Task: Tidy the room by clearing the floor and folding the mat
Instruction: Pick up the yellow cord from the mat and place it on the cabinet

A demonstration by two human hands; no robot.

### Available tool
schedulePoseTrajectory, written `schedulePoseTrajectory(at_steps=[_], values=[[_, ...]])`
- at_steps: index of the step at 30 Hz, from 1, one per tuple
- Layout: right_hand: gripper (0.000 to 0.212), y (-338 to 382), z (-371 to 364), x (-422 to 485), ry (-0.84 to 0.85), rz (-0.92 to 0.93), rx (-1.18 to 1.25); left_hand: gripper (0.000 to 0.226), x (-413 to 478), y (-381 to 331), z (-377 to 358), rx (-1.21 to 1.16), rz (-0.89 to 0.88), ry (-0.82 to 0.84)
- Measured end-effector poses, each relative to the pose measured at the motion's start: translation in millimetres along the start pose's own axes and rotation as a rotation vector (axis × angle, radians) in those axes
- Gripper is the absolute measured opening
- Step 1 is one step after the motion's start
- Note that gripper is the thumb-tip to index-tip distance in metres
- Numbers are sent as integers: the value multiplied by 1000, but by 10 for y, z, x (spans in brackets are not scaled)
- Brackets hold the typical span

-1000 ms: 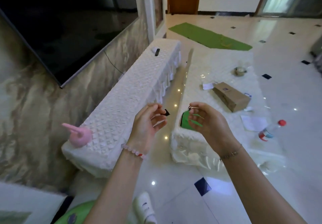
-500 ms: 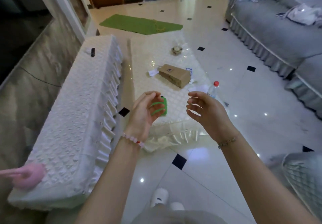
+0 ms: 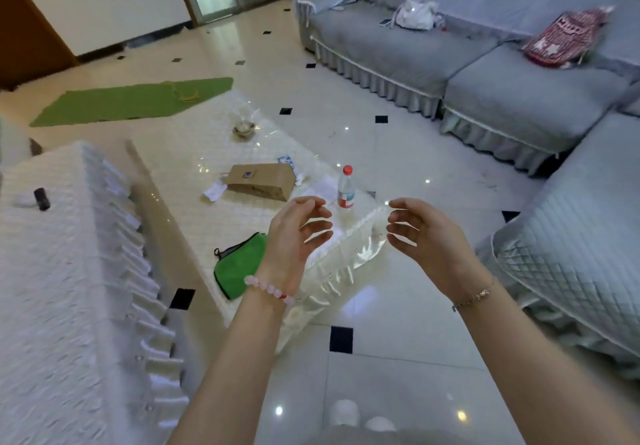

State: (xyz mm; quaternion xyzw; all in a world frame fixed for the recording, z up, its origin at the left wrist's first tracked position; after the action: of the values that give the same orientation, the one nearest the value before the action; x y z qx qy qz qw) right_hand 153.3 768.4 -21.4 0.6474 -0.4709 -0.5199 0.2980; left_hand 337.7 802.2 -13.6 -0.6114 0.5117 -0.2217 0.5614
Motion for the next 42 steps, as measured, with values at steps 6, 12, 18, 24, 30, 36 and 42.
schedulePoseTrajectory(at_steps=[6, 12, 18, 24, 30, 36, 42], values=[[18, 8, 285, 81, -147, 33, 53, 18, 271, 102, -314, 74, 58, 129], [19, 182, 565, 394, -246, 32, 128, 18, 610, 163, -783, 133, 70, 223], [21, 546, 802, 1073, -266, 51, 160, 20, 1149, 159, -1427, 136, 61, 254], [22, 1174, 1192, 1918, -269, 71, 171, 21, 1755, 138, -2304, 123, 53, 225], [22, 1596, 1576, 2588, -266, 81, 139, 21, 2221, 243, -3028, 90, 63, 203], [24, 1955, 1810, 3174, -262, 105, 120, 20, 2684, 340, -3543, 95, 101, 203], [24, 2262, 1909, 4002, -274, 100, 119, 20, 3451, 366, -4098, 90, 109, 220]])
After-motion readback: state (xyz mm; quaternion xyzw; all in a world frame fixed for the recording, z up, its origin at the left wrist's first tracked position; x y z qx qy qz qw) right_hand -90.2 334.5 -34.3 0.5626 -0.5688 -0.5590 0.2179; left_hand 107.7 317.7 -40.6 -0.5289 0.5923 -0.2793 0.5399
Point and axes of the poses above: each hand's wrist, its own x-axis towards the middle knuckle, its own z-axis out of the back of the hand, y = z × x, the point moved 2 cm from there along x, towards the middle knuckle, and after that the axes turned 10 degrees about -y, right-handed, at the moved point
